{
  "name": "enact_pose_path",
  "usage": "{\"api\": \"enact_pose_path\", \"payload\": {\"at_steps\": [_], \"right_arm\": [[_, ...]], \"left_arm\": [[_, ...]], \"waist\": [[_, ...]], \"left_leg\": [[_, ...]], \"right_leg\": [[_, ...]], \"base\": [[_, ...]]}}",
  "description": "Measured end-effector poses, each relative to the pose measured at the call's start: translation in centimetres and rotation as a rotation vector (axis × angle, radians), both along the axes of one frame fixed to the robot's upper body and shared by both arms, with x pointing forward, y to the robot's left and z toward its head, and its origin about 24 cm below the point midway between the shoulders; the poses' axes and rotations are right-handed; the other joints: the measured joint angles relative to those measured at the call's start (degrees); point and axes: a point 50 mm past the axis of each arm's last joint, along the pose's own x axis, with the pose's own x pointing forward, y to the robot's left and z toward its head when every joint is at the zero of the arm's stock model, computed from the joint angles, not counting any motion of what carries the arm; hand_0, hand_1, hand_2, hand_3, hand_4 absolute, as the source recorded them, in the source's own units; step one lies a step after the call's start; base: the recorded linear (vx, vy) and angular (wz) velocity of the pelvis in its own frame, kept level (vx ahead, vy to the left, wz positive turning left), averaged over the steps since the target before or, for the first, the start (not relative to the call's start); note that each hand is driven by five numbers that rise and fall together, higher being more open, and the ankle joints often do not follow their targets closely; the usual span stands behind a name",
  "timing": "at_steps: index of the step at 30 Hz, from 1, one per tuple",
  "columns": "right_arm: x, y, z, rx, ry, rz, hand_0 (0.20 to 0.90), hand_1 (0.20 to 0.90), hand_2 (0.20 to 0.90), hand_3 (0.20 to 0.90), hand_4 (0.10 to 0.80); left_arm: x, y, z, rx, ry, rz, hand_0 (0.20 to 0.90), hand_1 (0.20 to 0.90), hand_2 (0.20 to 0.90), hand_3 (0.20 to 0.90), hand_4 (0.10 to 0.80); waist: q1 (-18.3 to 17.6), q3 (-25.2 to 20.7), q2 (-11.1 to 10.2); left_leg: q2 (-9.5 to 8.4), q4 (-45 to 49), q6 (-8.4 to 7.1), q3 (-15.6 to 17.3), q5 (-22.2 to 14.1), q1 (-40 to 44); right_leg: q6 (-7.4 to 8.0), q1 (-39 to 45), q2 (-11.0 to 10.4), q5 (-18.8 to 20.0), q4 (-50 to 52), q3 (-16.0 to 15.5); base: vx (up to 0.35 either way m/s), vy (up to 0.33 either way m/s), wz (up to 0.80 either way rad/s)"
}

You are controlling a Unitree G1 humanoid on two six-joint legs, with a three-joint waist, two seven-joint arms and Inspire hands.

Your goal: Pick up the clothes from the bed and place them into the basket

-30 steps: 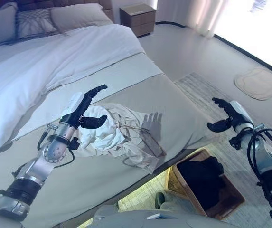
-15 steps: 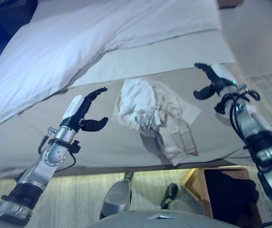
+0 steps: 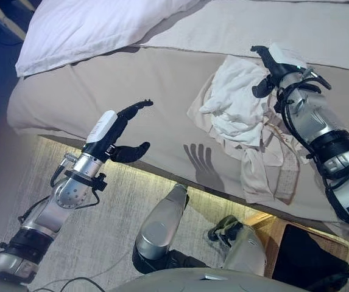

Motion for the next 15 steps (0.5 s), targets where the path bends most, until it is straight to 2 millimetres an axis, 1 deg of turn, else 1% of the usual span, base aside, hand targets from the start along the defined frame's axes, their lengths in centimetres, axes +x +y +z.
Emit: {"api": "enact_pose_path", "payload": {"at_steps": [2, 3, 6, 8, 13, 15], "right_arm": [[0.1, -0.3, 0.0, -0.001, 0.004, -0.017, 0.900, 0.900, 0.900, 0.900, 0.800], [0.1, -0.5, -0.1, 0.000, 0.009, -0.025, 0.900, 0.900, 0.900, 0.900, 0.800], [0.2, -1.0, -0.2, 0.002, 0.018, -0.051, 0.900, 0.900, 0.900, 0.900, 0.800], [0.2, -1.1, 0.2, -0.002, 0.013, -0.058, 0.900, 0.900, 0.900, 0.900, 0.800], [0.5, -1.1, 0.4, -0.032, 0.032, -0.089, 0.900, 0.900, 0.900, 0.900, 0.800], [0.6, -1.0, 0.4, -0.037, 0.042, -0.096, 0.900, 0.900, 0.900, 0.900, 0.800]], "left_arm": [[-0.2, -0.4, -0.1, -0.003, -0.004, -0.020, 0.900, 0.900, 0.900, 0.900, 0.800], [-0.3, -0.7, -0.1, -0.008, -0.009, -0.032, 0.900, 0.900, 0.900, 0.900, 0.800], [-0.7, -1.3, 0.2, -0.023, -0.041, -0.077, 0.900, 0.900, 0.900, 0.900, 0.800], [-0.8, -1.7, 0.2, -0.035, -0.054, -0.087, 0.900, 0.900, 0.900, 0.900, 0.800], [-0.8, -1.6, 0.6, -0.053, -0.095, -0.071, 0.900, 0.900, 0.900, 0.900, 0.800], [-0.7, -1.4, 0.7, -0.051, -0.103, -0.063, 0.900, 0.900, 0.900, 0.900, 0.800]], "waist": [[0.1, 0.2, 0.0], [0.2, 0.3, 0.0], [0.1, 0.3, 0.1], [-0.1, 0.3, 0.1], [0.1, 0.3, 0.1], [0.3, 0.3, 0.1]], "left_leg": [[-0.43, 2.6, -0.11, -0.5, -0.6, -1.9], [-0.48, 3.7, 0.13, -0.5, -1.1, -2.7], [-0.48, 6.3, 0.19, -0.5, -1.8, -5.7], [-0.52, 7.7, 0.21, -0.5, -1.9, -8.1], [-0.60, 10.6, 0.29, -0.5, -2.2, -14.5], [-0.68, 11.8, 0.30, -0.7, -2.2, -16.6]], "right_leg": [[-0.23, -1.5, -0.6, -1.2, 2.6, 0.0], [-0.64, -2.1, -0.8, -2.0, 3.6, 0.0], [-1.09, -4.7, -1.1, -2.9, 6.1, 0.4], [-0.83, -7.3, -1.2, -3.1, 7.7, 1.2], [-0.96, -13.6, -1.7, -3.2, 11.4, 1.6], [-1.38, -15.6, -1.8, -3.4, 12.7, 1.7]], "base": [[0.010, 0.020, 0.14], [0.017, 0.045, 0.12], [-0.002, 0.072, 0.02], [-0.017, 0.060, -0.03], [-0.016, 0.027, 0.07], [-0.016, 0.013, 0.07]]}}
